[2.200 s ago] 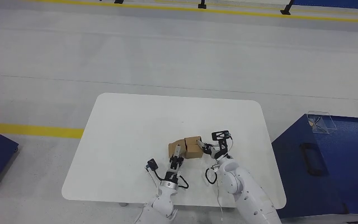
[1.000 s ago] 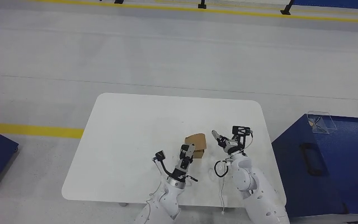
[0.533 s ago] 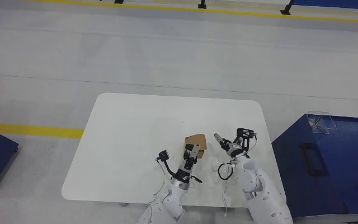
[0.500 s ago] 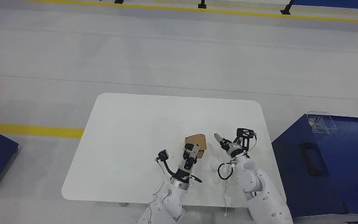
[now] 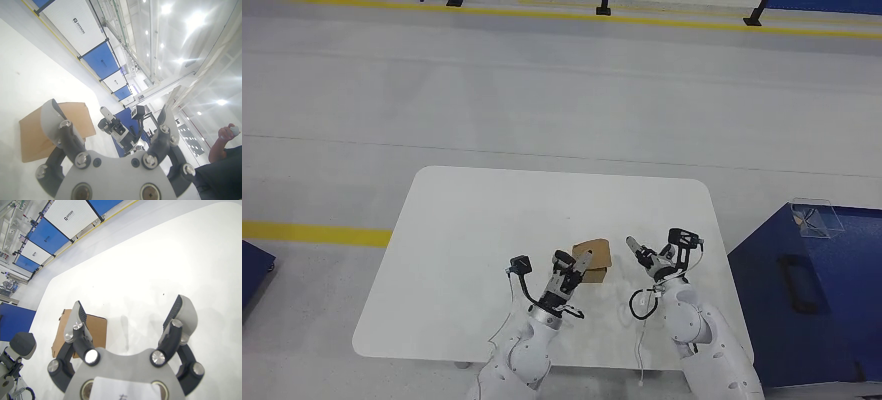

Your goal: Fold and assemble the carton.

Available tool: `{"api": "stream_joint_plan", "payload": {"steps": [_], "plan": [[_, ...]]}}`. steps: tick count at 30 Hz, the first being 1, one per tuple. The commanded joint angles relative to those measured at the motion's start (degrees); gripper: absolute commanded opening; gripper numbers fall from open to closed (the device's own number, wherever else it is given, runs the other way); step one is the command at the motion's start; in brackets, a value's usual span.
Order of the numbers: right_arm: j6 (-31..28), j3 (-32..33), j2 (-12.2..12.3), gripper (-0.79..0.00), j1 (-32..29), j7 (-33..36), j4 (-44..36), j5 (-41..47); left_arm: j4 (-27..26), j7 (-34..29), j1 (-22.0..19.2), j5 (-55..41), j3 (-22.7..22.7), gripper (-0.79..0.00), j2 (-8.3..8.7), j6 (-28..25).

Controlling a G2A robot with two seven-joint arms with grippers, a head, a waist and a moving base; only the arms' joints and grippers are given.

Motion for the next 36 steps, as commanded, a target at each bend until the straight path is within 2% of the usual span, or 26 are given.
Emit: {"api": "stream_joint_plan", "payload": {"steps": [1, 6, 8, 10, 12, 15, 19, 23, 27, 36], "plan": [[0.00, 0.00, 0.00, 0.000, 0.00, 0.00, 0.00, 0.01, 0.01, 0.03, -0.01, -0.01, 0.00, 0.000, 0.00, -0.07], [-0.30, -0.55, -0.07, 0.000, -0.47, 1.14, -0.48, 0.58, 0.19, -0.65, 0.05, -0.77, -0.13, 0.000, 0.00, 0.83], [0.85, -0.98, -0.32, 0.000, -1.04, -2.66, -1.21, 0.21, 0.41, -6.51, -1.67, -7.43, -1.29, 0.000, -0.05, 4.83], [1.54, -1.63, -0.54, 0.000, -1.26, -3.44, -1.63, 0.64, -0.54, -15.48, -2.95, -18.95, -3.16, 0.000, 0.03, 6.36], [1.89, -1.88, -0.62, 0.000, -1.19, -2.78, -1.87, 1.00, -1.32, -22.29, -4.86, -19.81, -5.75, 0.000, 0.89, 13.33], [1.85, -2.71, -0.70, 0.000, -1.23, -2.74, -1.79, -0.06, -2.85, -26.68, -6.11, -13.76, -7.77, 0.000, 2.04, 22.27], [2.47, -4.22, -1.05, 0.000, -0.89, -3.45, -0.73, -0.55, -3.76, -32.67, -6.77, -14.84, -9.30, 0.000, 2.71, 28.00], [3.70, -5.11, -1.38, 0.000, 0.08, -3.66, 0.97, -0.39, -1.91, -37.19, -7.58, -15.24, -9.18, 0.000, 3.14, 28.73], [4.25, -5.53, -1.60, 0.000, 0.82, -3.64, 2.17, -0.24, 2.30, -40.89, -9.36, -18.07, -8.89, 0.000, 3.25, 27.60], [4.73, -6.44, -2.02, 0.000, 1.62, -3.94, 2.86, -0.04, 13.13, -40.54, -14.19, -21.54, -6.23, 0.000, 2.60, 24.33]]}}
